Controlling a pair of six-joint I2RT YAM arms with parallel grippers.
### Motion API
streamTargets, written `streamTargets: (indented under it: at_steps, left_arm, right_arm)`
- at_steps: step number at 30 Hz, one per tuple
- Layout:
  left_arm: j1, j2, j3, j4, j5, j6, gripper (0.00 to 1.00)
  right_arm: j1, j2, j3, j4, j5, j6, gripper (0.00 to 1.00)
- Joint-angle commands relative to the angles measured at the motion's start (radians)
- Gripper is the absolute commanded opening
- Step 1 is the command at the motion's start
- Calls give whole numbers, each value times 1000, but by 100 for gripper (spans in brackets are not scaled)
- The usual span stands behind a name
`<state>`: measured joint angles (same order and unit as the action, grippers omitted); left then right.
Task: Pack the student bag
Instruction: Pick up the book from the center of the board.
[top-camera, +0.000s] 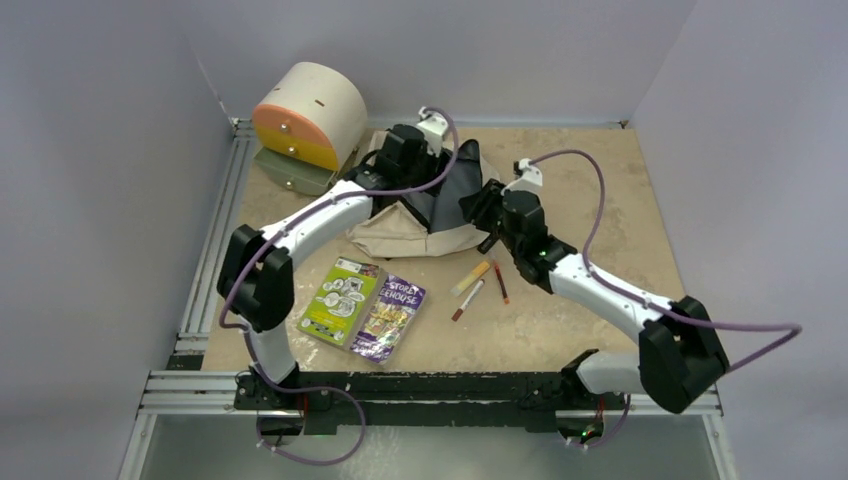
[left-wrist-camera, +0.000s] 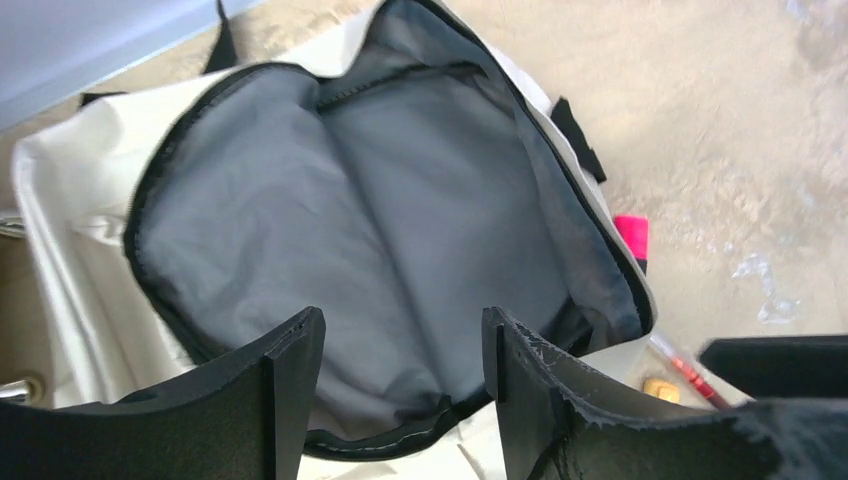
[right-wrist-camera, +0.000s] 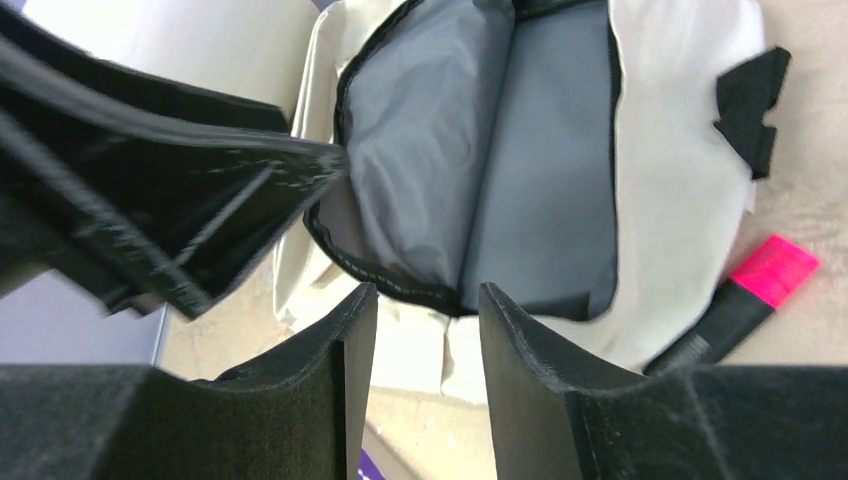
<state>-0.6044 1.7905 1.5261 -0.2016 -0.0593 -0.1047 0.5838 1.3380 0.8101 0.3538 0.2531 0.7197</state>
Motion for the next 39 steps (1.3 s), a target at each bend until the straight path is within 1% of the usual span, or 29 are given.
streamTargets:
  at_steps: [1, 4, 5, 6, 9, 11, 13, 15, 17, 21, 24, 27, 31, 33, 36, 39]
  left_arm:
    - [-17, 38, 35, 36, -63, 46, 58]
    - [-36, 43, 37, 8, -94, 34, 58]
    - [-42, 28, 27, -5, -102, 20, 58]
    - [-47, 2, 7, -19, -114, 3, 58]
    - [-51, -164, -119, -56, -155, -94, 58]
    - [-51, -312, -241, -70, -181, -196, 58]
    - [-51, -471, -359, -113, -217, -304, 58]
    - [-51, -622, -466, -201, -259, -431, 58]
    - [-50, -746, -548, -330, -293, -564, 58]
    - [-51, -912, -661, -598, -323, -819, 58]
    - [-51, -973, -712, -739, -326, -969, 58]
    - [-51, -993, -742, -823, -340, -1083, 60]
    - [-51, -960, -760, -903, -347, -1248, 62]
    - [-51, -918, -751, -966, -351, -1317, 63]
    - [-51, -874, -763, -1004, -348, -1363, 65]
    - [-51, -881, -799, -977, -328, -1365, 66]
  right_arm:
    - [-1, -110, -96, -52, 11, 87, 45]
    - [-1, -185, -169, -67, -69, 120, 47]
    - [-1, -207, -192, -69, -94, 127, 49]
    - [-1, -226, -210, -63, -110, 125, 52]
    - [1, -257, -250, -65, -238, 100, 63]
    - [12, -279, -278, -53, -308, 96, 67]
    - [38, -296, -293, -41, -338, 87, 70]
    - [75, -284, -280, -43, -347, 75, 73]
    - [116, -241, -247, -42, -348, 61, 76]
    - [204, -108, -171, 17, -348, 42, 81]
    - [225, 12, -98, 32, -367, 10, 86]
    - [226, 115, -23, 53, -410, -23, 91]
    - [226, 230, 52, 90, -484, -29, 98]
    - [228, 282, 91, 98, -514, -29, 99]
    - [234, 364, 147, 104, -553, -32, 99]
    - [240, 440, 218, 90, -577, -48, 99]
